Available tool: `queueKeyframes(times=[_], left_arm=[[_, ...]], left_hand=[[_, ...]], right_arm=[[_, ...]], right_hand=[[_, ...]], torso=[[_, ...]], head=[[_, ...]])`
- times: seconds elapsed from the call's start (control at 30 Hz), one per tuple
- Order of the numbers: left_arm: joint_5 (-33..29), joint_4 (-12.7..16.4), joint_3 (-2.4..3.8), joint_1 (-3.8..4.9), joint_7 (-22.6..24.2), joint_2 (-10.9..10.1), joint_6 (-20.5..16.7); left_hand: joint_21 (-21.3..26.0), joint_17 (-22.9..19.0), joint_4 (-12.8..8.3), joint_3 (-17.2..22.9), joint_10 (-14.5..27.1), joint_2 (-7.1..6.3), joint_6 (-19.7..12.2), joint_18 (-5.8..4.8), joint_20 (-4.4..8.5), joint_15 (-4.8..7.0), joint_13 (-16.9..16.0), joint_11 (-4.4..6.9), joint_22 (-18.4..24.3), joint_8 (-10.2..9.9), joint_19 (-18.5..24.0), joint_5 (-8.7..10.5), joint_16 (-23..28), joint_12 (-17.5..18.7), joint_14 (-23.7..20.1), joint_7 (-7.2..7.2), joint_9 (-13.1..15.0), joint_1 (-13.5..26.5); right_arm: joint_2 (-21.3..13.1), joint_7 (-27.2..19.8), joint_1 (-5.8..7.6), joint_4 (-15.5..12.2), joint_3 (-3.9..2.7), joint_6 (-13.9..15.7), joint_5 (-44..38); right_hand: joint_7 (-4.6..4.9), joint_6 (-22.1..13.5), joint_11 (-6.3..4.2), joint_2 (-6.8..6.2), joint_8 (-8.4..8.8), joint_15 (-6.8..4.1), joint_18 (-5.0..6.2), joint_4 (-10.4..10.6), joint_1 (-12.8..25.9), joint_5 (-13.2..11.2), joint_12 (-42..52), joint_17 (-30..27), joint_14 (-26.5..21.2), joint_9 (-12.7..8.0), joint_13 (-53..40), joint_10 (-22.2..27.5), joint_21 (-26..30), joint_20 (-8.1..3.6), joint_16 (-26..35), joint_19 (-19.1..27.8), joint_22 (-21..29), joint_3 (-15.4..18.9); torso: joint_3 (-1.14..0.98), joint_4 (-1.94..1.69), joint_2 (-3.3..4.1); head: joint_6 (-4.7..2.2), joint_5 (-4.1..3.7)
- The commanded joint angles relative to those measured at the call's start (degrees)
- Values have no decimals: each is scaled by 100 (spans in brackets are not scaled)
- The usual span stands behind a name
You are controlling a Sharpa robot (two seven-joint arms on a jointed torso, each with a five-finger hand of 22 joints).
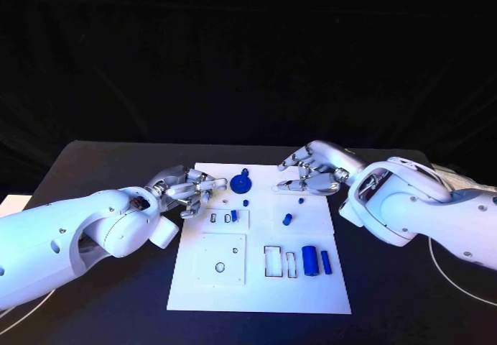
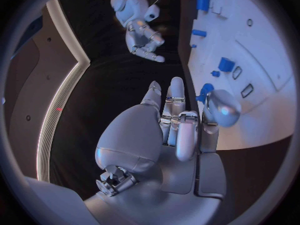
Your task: Assemble the parts on the task board
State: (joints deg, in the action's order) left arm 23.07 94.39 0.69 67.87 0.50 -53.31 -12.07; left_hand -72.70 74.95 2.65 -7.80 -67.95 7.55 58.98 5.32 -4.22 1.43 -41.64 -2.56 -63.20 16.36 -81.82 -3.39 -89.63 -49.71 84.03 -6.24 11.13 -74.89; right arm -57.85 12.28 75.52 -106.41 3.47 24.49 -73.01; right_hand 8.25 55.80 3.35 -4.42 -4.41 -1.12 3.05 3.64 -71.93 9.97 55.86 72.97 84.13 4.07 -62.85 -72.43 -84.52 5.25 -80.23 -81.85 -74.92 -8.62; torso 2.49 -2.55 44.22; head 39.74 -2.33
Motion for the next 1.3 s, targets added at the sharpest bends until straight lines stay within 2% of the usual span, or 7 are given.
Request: queueKeyframes(times=[0.03, 0.07, 0.2, 0.3, 0.4, 0.8, 1.3], left_arm=[[1999, -25, 7, 100, -2011, 57, 963], [2229, -34, 6, 133, -2231, 75, 1080], [2994, -66, 6, 260, -2883, 156, 1404], [3341, -79, 5, 325, -3149, 220, 1516], [3542, -107, 4, 372, -3324, 322, 1566], [3650, -403, -40, 482, -3830, 865, 1500], [3693, -799, -95, 541, -4053, 1350, 1775]], left_hand=[[-600, 1505, 264, -125, -152, -14, -174, -170, -11, 78, -1382, 92, -766, 631, -97, -15, -37, -1428, 597, 112, 470, 236], [-715, 1505, 347, -152, -228, 25, -200, -193, 13, 64, -1605, 104, -945, 733, -146, 14, -37, -1607, 597, 68, 550, 305], [-1165, 1505, 875, -495, -687, 50, -372, -309, 96, 183, -2440, 242, -1628, 1599, -356, 32, -37, -2335, 597, 234, 1296, 580], [-1267, 1505, 1108, -649, -871, 38, -420, -340, 158, 234, -2709, 317, -1800, 1928, -419, 61, -37, -2543, 597, 304, 1618, 672], [-1306, 1505, 1300, -766, -973, 51, -516, -352, 208, 287, -2866, 365, -1866, 2204, -438, 62, -37, -2657, 597, 358, 1935, 679], [-1348, 1505, 1406, -1064, -977, 61, -716, -366, 252, 320, -2889, 395, -1942, 2410, -462, 70, -37, -2653, 597, 382, 2300, 884], [-1321, 1505, 1388, -1155, -884, 61, -769, -355, 260, 326, -2759, 398, -1894, 2444, -435, 70, -37, -2549, 597, 384, 2383, 912]], right_arm=[[-148, -225, 97, 78, 0, -15, 786], [-191, -221, 123, 103, 0, -21, 817], [-288, -203, 182, 180, -1, -51, 886], [-306, -177, 199, 226, -1, -79, 905], [-312, -144, 207, 272, 0, -107, 907], [-251, -57, 215, 406, 0, -178, 873], [-213, -8, 215, 447, 1, -244, 835]], right_hand=[[-3, 53, -18, 10, -34, 2, -1, -40, -52, 37, -4, -1, 260, 6, 1, -4, 21, -2, 18, 36, -145, -3], [-3, 55, -19, 16, -35, 2, -2, -41, -58, 45, -1, 0, 260, 6, 0, -6, 21, -2, 18, 34, -147, -3], [-4, 58, -20, 20, -36, 1, -2, -43, -63, 49, 2, 2, 260, 6, -1, -8, 20, -3, 17, 33, -149, -2], [-4, 59, -20, 22, -37, 1, -2, -43, -66, 52, 1, 2, 260, 6, 0, -8, 20, -3, 18, 34, -148, -2], [-4, 60, -20, 23, -37, 1, -1, -44, -67, 53, -6, -2, 260, 6, 6, -4, 22, -3, 20, 36, -144, -2], [-5, 62, -20, 23, -38, 0, -1, -44, -68, 55, -27, -7, 258, 7, 24, 5, 23, -3, 23, 38, -142, 2], [-5, 64, -21, 22, -39, 0, 0, -43, -68, 55, -45, -10, 258, 7, 39, 14, 25, -4, 26, 40, -139, 5]], torso=[[-32, 39, -70], [-37, 43, -83], [-64, 60, -115], [-78, 67, -127], [-77, 63, -132], [-81, 60, -139], [-73, 47, -137]], head=[[34, 41], [42, 46], [47, 69], [60, 87], [68, 93], [101, 115], [140, 115]])
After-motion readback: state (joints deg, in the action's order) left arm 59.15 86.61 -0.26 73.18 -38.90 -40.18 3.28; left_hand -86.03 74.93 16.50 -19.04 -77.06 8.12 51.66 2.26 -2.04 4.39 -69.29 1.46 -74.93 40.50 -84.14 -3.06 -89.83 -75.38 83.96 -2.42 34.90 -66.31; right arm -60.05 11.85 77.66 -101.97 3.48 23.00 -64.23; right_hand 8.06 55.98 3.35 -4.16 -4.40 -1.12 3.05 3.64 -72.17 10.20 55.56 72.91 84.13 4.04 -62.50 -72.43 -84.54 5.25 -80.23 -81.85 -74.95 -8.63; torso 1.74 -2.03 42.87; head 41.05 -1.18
